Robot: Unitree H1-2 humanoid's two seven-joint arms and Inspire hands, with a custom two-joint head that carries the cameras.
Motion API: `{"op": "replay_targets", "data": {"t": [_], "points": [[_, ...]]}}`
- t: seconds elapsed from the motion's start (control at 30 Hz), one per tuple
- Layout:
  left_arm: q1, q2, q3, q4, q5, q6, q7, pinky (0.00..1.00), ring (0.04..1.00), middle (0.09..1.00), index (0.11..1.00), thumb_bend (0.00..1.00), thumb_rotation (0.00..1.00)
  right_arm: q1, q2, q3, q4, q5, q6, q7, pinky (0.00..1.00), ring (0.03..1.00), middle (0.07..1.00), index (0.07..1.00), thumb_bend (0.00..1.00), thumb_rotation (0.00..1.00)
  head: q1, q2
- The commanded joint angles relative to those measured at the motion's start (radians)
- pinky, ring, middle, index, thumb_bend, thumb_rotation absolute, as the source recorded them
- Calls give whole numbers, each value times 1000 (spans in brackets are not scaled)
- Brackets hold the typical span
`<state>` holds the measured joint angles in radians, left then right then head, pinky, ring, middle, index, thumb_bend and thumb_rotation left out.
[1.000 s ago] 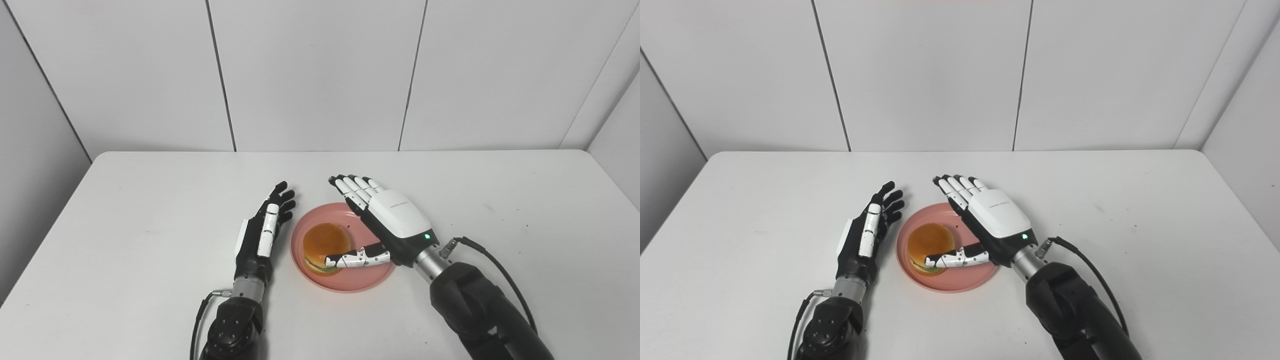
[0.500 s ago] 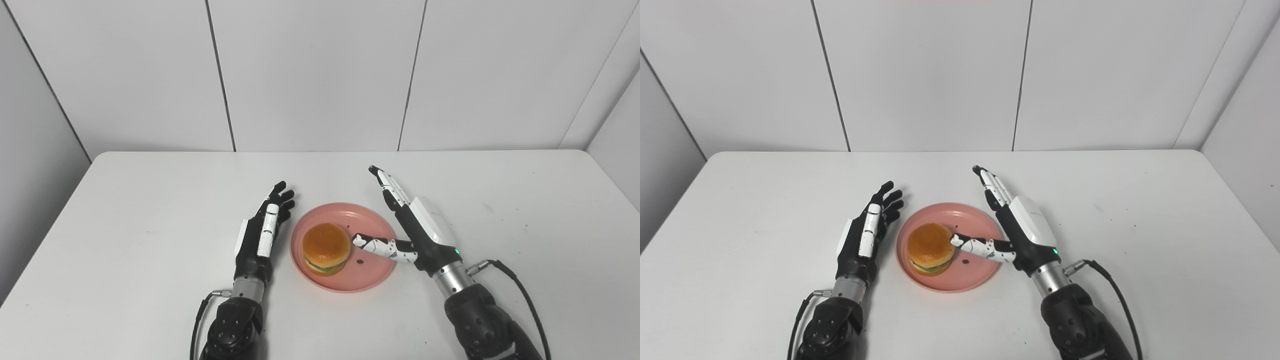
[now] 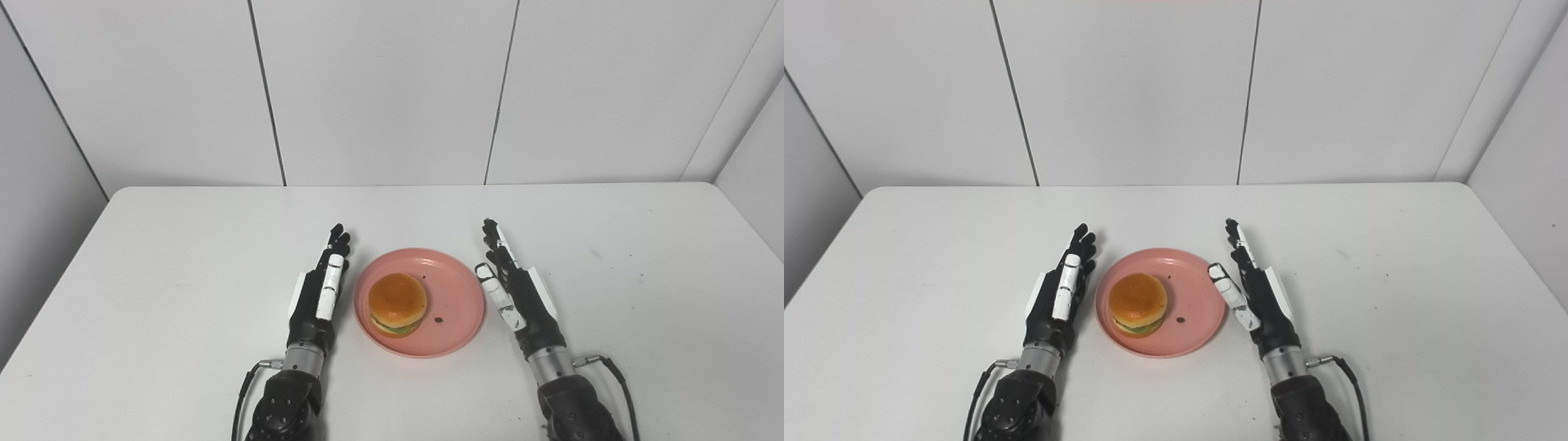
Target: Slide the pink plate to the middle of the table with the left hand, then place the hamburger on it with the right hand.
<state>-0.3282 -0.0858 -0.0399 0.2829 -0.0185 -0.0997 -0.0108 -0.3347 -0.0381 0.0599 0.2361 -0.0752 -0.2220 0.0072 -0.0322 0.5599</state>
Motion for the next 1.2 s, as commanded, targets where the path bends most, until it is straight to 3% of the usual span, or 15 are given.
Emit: {"op": "replay_targets", "data": {"t": [0.0, 0.17, 0.33, 0.57, 0.8, 1.17], "points": [[94, 6, -5, 33, 6, -12, -6, 1000, 1000, 1000, 1000, 636, 1000, -2, 20, -12, 20, 50, -69, 9, 1000, 1000, 1000, 1000, 618, 996, 0, 2], [104, 8, -3, 32, -2, -17, -8, 1000, 1000, 1000, 1000, 660, 1000, -1, 42, -32, 34, 118, -94, 23, 1000, 1000, 1000, 1000, 583, 983, 0, 2], [112, 11, 0, 26, -6, -20, -14, 1000, 1000, 1000, 1000, 674, 1000, 4, 66, -45, 24, 170, -58, 32, 1000, 1000, 1000, 1000, 549, 973, -2, 3], [99, 6, 22, 51, -66, -42, -41, 1000, 1000, 1000, 1000, 648, 1000, 7, 85, -57, 48, 175, -55, 16, 1000, 1000, 1000, 1000, 562, 952, -1, -2], [95, 7, 32, 63, -62, -54, -18, 1000, 1000, 1000, 1000, 630, 1000, 2, 90, -67, 91, 184, -53, 19, 1000, 1000, 1000, 1000, 555, 930, -2, -1], [81, 8, 50, 84, -93, -86, -25, 1000, 1000, 1000, 1000, 613, 1000, 13, 101, -62, 59, 156, -10, -12, 1000, 1000, 1000, 1000, 562, 927, -1, -1]]}}
